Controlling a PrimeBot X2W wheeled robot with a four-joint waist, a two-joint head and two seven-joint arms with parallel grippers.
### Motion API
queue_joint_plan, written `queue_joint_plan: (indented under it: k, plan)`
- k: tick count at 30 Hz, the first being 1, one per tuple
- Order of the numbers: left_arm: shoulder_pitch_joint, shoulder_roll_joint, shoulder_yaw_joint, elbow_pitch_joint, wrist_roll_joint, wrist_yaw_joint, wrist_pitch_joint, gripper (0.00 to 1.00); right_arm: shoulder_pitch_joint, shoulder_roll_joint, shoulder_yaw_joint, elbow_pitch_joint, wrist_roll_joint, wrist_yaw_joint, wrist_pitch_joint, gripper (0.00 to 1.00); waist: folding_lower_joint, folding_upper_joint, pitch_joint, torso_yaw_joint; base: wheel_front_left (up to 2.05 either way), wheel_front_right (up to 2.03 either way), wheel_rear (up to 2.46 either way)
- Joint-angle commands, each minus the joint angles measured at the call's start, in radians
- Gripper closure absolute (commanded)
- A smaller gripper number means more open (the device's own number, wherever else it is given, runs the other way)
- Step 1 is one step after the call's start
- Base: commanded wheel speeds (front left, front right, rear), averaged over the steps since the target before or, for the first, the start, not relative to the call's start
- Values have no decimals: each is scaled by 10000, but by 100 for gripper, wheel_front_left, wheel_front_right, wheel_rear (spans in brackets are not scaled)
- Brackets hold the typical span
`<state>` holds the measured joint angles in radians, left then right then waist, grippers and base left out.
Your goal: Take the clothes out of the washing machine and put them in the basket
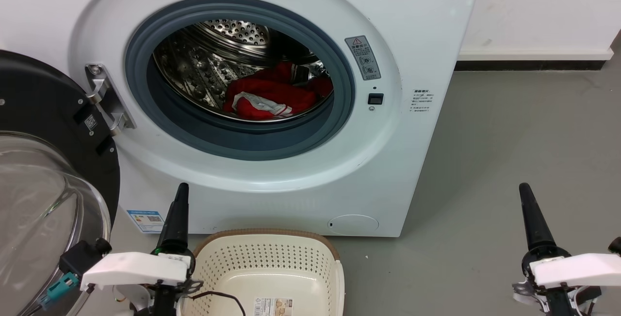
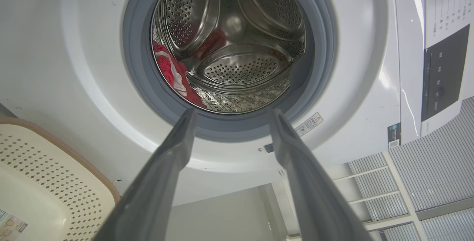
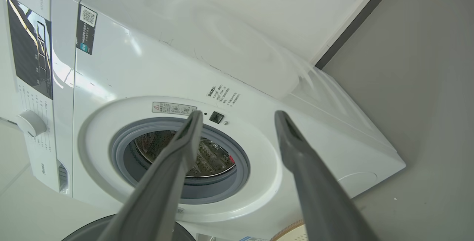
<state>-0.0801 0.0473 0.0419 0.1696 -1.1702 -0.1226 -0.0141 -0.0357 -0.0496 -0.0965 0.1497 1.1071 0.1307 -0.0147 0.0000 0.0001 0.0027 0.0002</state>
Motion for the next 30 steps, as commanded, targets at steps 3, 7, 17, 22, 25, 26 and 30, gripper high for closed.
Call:
queue_joint_plan:
  k: [3, 7, 17, 22, 25, 26, 30]
  plan:
    - [-206, 29, -119, -231, 795, 51, -165, 0, -16, -18, -6, -307, -916, 2, -153, 0, 0, -1, -3, -4, 0, 0, 0]
    - [-178, 30, -249, -244, 1657, 138, -311, 0, 57, -17, 66, -416, -1853, 1, -301, 0, 0, -1, -12, -11, 0, 0, 0]
    - [-210, 89, -505, -268, 3728, 338, -657, 0, 183, -18, 146, -603, -3713, 1, -582, 0, 0, -1, -22, -9, 0, 0, 0]
    - [-212, 152, -661, -289, 4552, 466, -819, 0, 261, -17, 198, -691, -4487, 1, -530, 0, 0, -1, -27, -1, 0, 0, 0]
    - [-206, 206, -769, -277, 5006, 544, -912, 0, 308, -17, 211, -747, -4889, 1, -535, 0, 0, -1, -29, 7, 0, 0, 0]
    - [-204, 220, -805, -269, 5145, 563, -940, 0, 317, -17, 216, -761, -5032, 1, -536, 0, 0, -1, -31, 10, 0, 0, 0]
    - [-188, 282, -938, -226, 5676, 667, -1066, 0, 394, -17, 206, -796, -5535, 1, -485, 0, 0, -1, -44, 26, 0, 0, 0]
